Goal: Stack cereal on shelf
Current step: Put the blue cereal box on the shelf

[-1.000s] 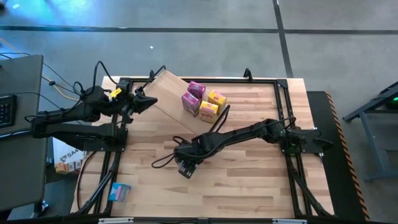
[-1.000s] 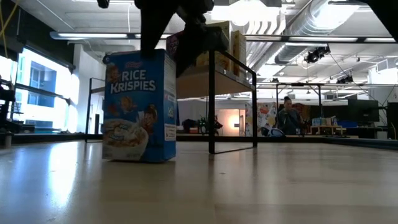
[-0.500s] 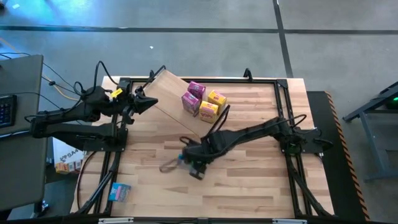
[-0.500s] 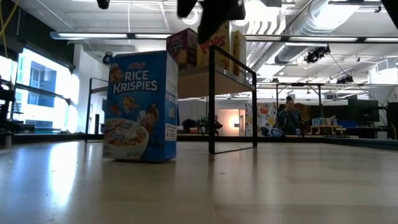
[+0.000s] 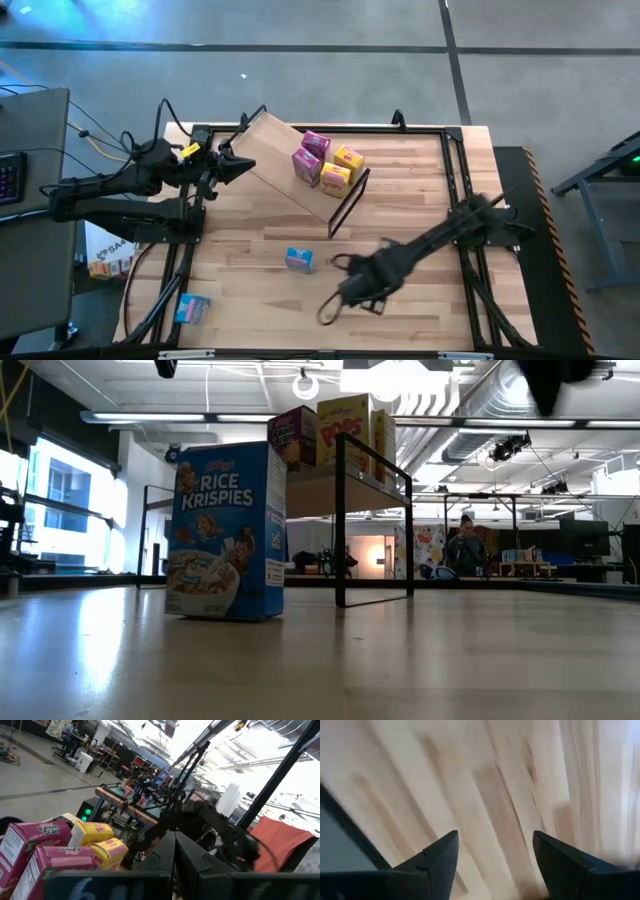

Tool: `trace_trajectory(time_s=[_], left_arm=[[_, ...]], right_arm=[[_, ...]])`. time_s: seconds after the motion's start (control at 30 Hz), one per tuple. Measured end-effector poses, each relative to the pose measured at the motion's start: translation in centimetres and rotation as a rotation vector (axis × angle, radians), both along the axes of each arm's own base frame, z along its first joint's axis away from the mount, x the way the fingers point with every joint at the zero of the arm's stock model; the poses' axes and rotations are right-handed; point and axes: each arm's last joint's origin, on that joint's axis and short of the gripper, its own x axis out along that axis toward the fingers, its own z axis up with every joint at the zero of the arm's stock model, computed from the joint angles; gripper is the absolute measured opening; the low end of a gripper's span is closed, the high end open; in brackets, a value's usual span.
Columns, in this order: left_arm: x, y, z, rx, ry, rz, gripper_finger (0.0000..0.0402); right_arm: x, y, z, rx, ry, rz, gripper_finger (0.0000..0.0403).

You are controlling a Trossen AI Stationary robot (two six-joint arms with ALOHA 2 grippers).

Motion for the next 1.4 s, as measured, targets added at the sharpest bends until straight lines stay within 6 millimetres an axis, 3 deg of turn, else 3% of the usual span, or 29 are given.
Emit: trace_trajectory(time_s=[0.2, 0.33, 0.47, 0.57, 0.67, 0.93, 1.13, 1.4], left_arm=[[0.1, 0.0, 0.0, 0.001, 0.001, 0.000, 0.0001], [0.1, 0.0, 0.0, 0.017, 0.005, 0.003, 0.0001], [0.9, 0.0, -0.4, 0.082, 0.041, 0.007, 0.0021], [1.9, -0.2, -1.0, 0.113, 0.082, -0.014, 0.0060], [2.9, -0.5, -1.5, 0.146, 0.123, -0.040, 0.0113], [3.8, -2.2, -0.8, 0.190, 0.280, -0.168, 0.0232], [4.0, -5.3, -0.5, 0.214, 0.399, -0.322, 0.0250], [5.2, -9.6, -3.8, 0.365, 0.640, -0.309, 0.0250]], right_arm=[[-7.8, -1.3, -0.9, 0.101, -0.101, -0.330, 0.0232], [-11.5, -2.9, -1.3, 0.232, -0.405, -0.584, 0.0232], [-13.3, -4.6, -1.8, 0.350, -0.718, -0.733, 0.0232], [-13.7, -5.9, -1.9, 0.348, -0.903, -0.749, 0.0232], [-13.7, -7.3, -2.0, 0.237, -1.023, -0.725, 0.0232], [-12.1, -10.0, -0.3, 0.059, -1.074, -0.538, 0.0232], [-11.3, -11.5, 0.5, 0.052, -1.056, -0.486, 0.0232], [-11.1, -12.2, 0.4, 0.074, -1.026, -0.489, 0.0232]])
